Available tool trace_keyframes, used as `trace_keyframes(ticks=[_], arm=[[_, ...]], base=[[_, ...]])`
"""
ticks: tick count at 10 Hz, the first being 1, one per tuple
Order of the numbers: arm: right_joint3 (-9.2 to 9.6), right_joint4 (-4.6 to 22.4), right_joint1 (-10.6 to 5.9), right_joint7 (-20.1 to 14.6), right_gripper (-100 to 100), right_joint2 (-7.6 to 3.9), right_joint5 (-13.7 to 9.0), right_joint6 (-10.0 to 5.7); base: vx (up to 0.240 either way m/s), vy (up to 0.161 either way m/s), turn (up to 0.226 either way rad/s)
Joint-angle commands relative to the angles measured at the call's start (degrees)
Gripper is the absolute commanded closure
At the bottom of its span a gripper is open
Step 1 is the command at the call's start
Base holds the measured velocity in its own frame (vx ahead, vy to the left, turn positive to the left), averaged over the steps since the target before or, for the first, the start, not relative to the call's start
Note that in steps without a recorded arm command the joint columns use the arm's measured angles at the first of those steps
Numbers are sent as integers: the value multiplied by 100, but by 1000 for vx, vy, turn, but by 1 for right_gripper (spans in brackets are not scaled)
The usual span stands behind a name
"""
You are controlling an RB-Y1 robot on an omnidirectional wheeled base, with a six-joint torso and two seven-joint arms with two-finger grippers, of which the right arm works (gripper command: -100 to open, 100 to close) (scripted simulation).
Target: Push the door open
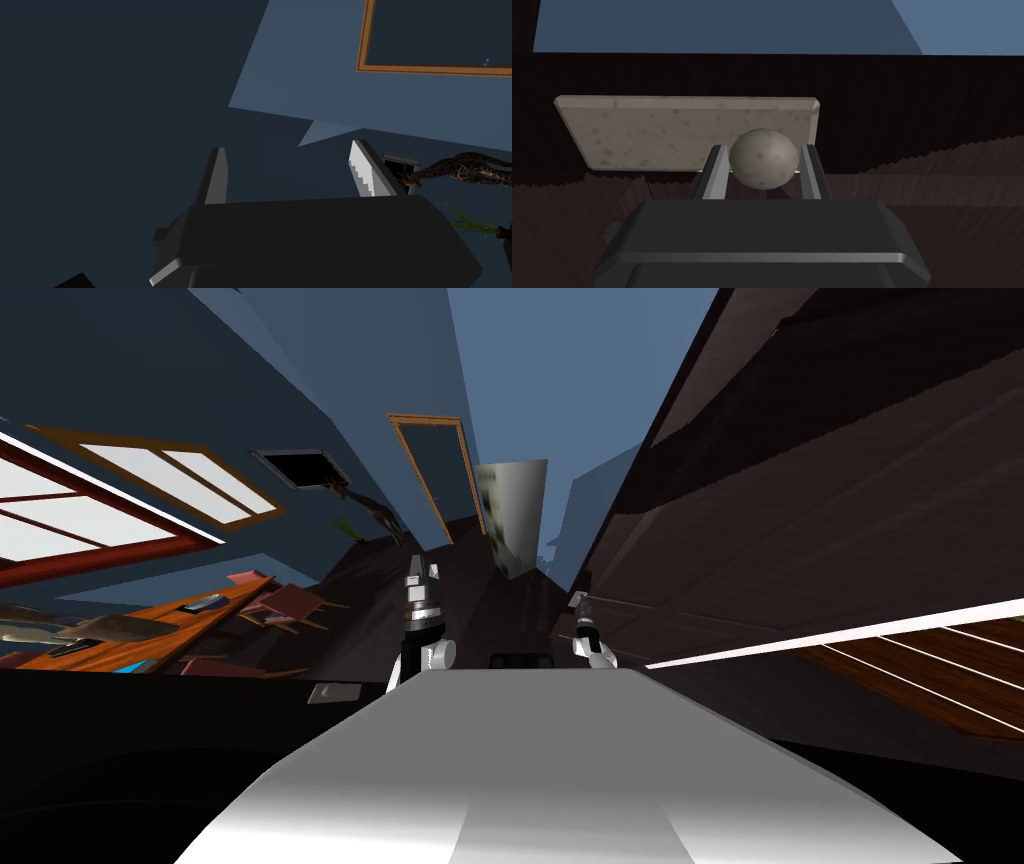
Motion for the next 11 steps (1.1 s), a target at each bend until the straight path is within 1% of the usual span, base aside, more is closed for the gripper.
trace_keyframes(ticks=[1,2,3,4,9,11], arm=[[-108,72,-40,45,100,-33,-71,-42],[-147,72,-44,60,100,-28,-99,-31],[-109,129,-34,48,100,-23,-74,-44],[-208,116,-33,75,100,-61,-130,-45],[-487,112,-9,172,100,-122,-282,-40],[-487,112,-9,172,100,-122,-282,-40]], base=[[213,54,-61],[184,48,-55],[77,18,-24],[138,5,-37],[200,28,-49],[102,10,-15]])
